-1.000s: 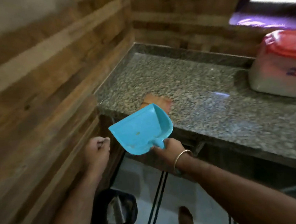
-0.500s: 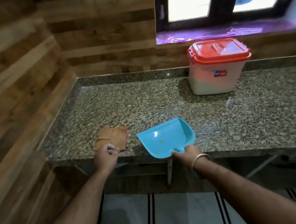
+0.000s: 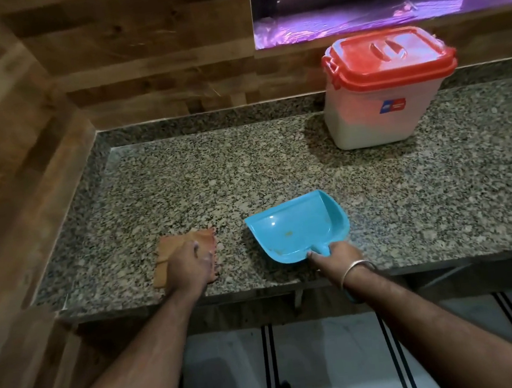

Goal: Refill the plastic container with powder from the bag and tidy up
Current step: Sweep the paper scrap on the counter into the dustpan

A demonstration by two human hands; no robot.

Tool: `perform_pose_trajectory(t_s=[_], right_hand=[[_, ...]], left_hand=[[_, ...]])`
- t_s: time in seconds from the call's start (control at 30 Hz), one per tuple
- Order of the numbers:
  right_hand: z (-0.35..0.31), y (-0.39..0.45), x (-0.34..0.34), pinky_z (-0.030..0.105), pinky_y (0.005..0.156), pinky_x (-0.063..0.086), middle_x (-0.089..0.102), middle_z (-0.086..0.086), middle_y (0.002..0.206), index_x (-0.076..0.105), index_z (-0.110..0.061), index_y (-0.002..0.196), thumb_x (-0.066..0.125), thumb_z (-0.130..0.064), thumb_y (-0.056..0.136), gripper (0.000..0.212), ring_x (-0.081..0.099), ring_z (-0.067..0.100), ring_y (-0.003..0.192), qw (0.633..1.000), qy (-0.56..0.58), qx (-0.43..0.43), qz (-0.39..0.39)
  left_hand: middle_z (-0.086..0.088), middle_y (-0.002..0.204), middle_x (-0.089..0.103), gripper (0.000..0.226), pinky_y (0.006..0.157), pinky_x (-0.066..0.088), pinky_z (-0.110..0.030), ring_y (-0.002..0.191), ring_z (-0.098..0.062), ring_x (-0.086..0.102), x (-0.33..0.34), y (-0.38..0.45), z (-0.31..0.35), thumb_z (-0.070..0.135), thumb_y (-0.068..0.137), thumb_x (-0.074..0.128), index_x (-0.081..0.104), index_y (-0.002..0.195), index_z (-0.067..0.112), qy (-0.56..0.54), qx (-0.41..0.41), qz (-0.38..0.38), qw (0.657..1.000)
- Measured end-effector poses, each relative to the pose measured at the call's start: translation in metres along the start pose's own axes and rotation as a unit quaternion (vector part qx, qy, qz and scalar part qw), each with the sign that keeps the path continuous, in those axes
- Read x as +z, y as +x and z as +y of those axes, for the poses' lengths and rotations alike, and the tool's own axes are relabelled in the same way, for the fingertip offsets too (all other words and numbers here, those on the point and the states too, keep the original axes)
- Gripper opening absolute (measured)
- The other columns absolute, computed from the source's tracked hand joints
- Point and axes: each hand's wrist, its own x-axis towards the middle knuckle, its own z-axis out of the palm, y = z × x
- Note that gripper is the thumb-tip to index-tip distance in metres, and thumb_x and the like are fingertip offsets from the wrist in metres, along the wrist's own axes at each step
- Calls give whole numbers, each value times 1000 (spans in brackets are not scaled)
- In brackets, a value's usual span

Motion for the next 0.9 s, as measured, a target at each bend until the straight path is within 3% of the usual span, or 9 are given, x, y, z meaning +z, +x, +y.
perform_pose_trajectory(t_s=[0.07,0.27,0.33,0.43,0.5,0.57,0.67,0.77,0.9], right_hand=[[-4,3,2,23,50,30,64,3,80,74,-10,100,66,-50,95,41,59,24,75,1000,1,1,3],[-10,11,6,25,54,37,70,3,80,77,-12,98,67,-48,94,38,65,25,76,1000,4,4,16],[-8,13,7,28,57,43,70,3,80,76,-11,97,66,-49,94,39,65,25,76,1000,-10,0,17],[-4,15,-1,33,67,51,72,10,84,75,-8,98,68,-47,94,40,70,34,85,999,-11,0,35],[4,17,-16,33,68,46,72,15,89,75,-5,101,69,-45,95,41,71,37,92,999,-7,6,51],[15,17,-36,32,68,39,72,22,93,75,-1,103,68,-45,96,46,69,40,96,997,-25,26,62],[40,11,-62,33,69,37,72,30,104,74,4,104,67,-45,97,49,68,45,100,994,-56,54,82],[64,-6,-76,34,69,37,73,31,104,75,4,100,67,-41,97,46,68,46,99,990,-59,79,102],[90,-36,-78,34,70,38,73,31,102,76,4,98,68,-40,96,45,69,46,100,986,-50,109,115]], left_hand=[[0,99,70,11,52,28,-17,67,-6,51,3,0,7,16,98,71,71,108,13,8,9,4,1000],[-6,110,74,49,81,55,-37,97,-26,66,4,16,-2,38,84,83,69,123,12,107,4,-20,994],[-6,106,73,41,68,58,-33,83,-22,66,4,17,-7,39,85,80,71,114,12,115,-13,-48,992],[1,114,73,19,46,43,-18,66,-3,54,6,15,-15,12,100,66,78,115,14,93,26,-81,992],[12,115,73,43,51,49,-16,66,3,57,7,15,-19,-1,99,60,79,122,29,7,49,-92,994],[20,114,70,48,54,62,-30,66,-2,66,7,19,-16,5,102,57,71,126,44,-77,27,-55,995],[2,99,72,18,58,66,-53,71,-23,74,18,35,-2,27,108,52,62,123,31,-125,-40,7,991],[-6,98,70,21,55,64,-43,71,-29,72,25,44,34,29,113,44,50,129,16,-131,-23,13,991],[-2,83,64,25,44,49,-31,57,-17,56,47,43,76,22,114,42,45,137,11,-85,77,-15,993]])
